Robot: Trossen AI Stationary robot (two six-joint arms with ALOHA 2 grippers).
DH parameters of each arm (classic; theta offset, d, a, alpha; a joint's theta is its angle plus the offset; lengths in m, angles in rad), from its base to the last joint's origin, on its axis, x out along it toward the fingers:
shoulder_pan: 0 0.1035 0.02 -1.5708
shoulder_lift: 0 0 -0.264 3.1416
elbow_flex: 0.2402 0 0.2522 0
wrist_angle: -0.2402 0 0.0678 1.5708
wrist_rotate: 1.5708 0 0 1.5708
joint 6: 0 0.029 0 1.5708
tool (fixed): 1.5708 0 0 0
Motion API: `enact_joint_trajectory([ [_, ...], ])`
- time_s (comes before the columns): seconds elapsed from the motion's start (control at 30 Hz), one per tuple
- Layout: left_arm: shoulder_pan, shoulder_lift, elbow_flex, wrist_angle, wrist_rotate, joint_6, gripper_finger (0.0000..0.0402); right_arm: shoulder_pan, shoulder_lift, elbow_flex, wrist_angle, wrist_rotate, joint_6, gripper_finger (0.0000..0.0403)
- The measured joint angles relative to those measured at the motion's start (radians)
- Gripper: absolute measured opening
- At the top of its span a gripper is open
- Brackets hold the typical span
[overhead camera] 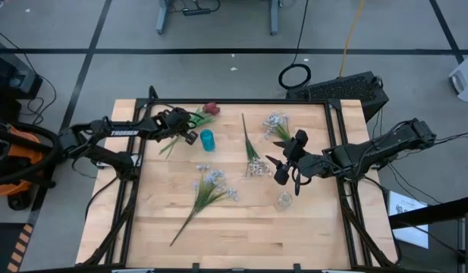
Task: Sort flowers into vase by color
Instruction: Move the bottom red tulip to the top right of the table, then move the bottom white flowers to the top right of the table
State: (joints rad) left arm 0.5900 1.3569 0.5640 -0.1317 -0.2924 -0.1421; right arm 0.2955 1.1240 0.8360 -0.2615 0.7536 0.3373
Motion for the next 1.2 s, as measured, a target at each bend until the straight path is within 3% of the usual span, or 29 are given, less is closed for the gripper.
enact_joint_trajectory([
  [0.47, 0.0, 0.088, 0.0, 0.018, 0.0, -0.002, 0.002, 0.0, 0.0, 0.0, -0.005, 0.0, -0.009, 0.0251],
  [0.9, 0.0, 0.064, 0.019, -0.02, -0.011, -0.032, 0.0135, 0.001, 0.0, 0.0, -0.015, 0.0, -0.009, 0.0251],
  [1.2, -0.005, -0.067, 0.113, -0.168, -0.012, -0.08, 0.0162, 0.001, 0.0, 0.0, -0.066, -0.002, 0.035, 0.0251],
])
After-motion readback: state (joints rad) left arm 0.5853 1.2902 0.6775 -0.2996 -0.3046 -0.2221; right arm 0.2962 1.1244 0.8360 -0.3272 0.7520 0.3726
